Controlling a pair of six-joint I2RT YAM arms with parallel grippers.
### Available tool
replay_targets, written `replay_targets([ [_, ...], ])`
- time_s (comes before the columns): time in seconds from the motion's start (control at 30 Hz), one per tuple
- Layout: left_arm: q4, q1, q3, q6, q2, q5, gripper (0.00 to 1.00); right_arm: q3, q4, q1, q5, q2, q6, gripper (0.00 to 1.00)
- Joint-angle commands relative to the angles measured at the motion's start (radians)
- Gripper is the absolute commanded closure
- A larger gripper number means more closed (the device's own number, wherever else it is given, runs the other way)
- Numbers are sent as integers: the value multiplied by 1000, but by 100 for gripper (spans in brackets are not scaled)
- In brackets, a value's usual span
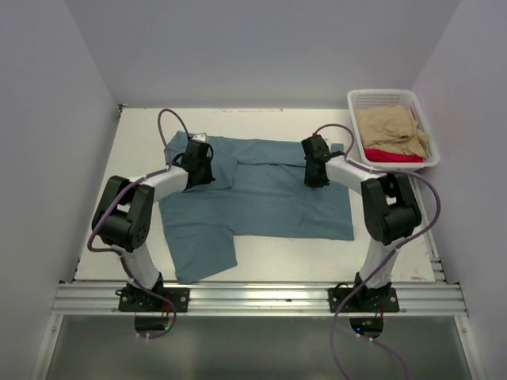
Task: Fold and stack the t-shirts
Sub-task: Fold the tshirt
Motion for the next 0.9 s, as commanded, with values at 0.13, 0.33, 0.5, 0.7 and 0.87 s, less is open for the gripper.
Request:
replay_targets([
  [0.13,80,49,75,-5,119,2,100,172,-36,-6,44,145,-3,100],
  [0.33,98,105,73,-37,182,15,100,251,-48,-30,12,264,-11,100],
  [0.5,89,144,160,-45,266,42,100,378,-87,-59,-16,357,-25,100],
  [0.7,159,170,265,-34,360,113,100,534,-108,-104,-45,440,-40,100],
  [0.87,212,178,319,-20,343,193,100,718,-139,-122,-60,480,-72,100],
])
